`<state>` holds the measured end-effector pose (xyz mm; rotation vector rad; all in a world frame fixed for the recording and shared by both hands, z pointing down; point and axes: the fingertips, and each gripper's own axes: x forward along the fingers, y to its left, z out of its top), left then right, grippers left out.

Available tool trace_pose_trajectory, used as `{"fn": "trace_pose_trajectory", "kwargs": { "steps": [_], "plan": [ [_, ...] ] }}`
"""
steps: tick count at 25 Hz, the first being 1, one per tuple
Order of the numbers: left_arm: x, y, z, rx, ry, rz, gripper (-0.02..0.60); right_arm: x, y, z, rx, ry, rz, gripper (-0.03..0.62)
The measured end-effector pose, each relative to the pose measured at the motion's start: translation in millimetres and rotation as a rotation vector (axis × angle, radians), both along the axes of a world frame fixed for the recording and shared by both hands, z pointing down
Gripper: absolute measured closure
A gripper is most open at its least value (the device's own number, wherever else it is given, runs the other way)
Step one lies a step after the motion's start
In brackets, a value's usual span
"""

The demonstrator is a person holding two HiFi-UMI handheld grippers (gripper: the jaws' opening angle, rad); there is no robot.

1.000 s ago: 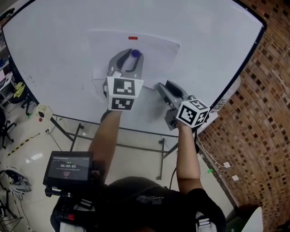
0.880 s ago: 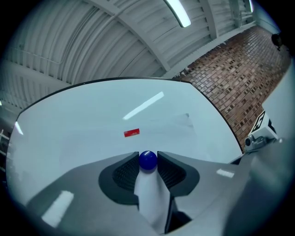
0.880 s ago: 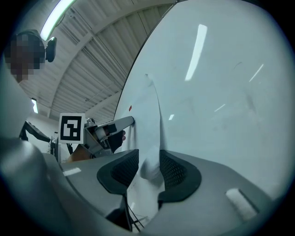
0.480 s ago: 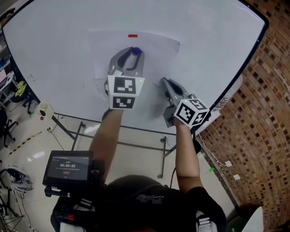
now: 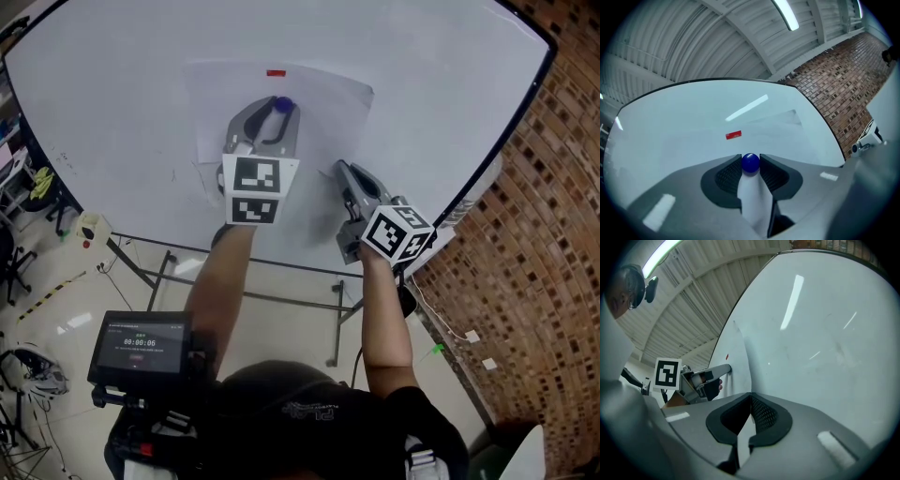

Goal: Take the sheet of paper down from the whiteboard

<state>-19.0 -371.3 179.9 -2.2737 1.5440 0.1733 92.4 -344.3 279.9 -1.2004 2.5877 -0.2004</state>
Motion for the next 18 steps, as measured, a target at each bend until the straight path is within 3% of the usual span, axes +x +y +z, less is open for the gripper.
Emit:
{"fn": "trace_pose_trajectory", "kwargs": {
  "steps": [7, 18],
  "plan": [
    [9, 5, 8, 0.001, 0.019, 0.026, 0.46, 12, 0, -2, -0.003, -0.038, 0.023, 0.581],
    [-8, 51, 5, 0.011, 0.08, 0.049, 0.46, 44, -2, 26, -0.014, 0.099, 0.214, 0.581]
  ]
}}
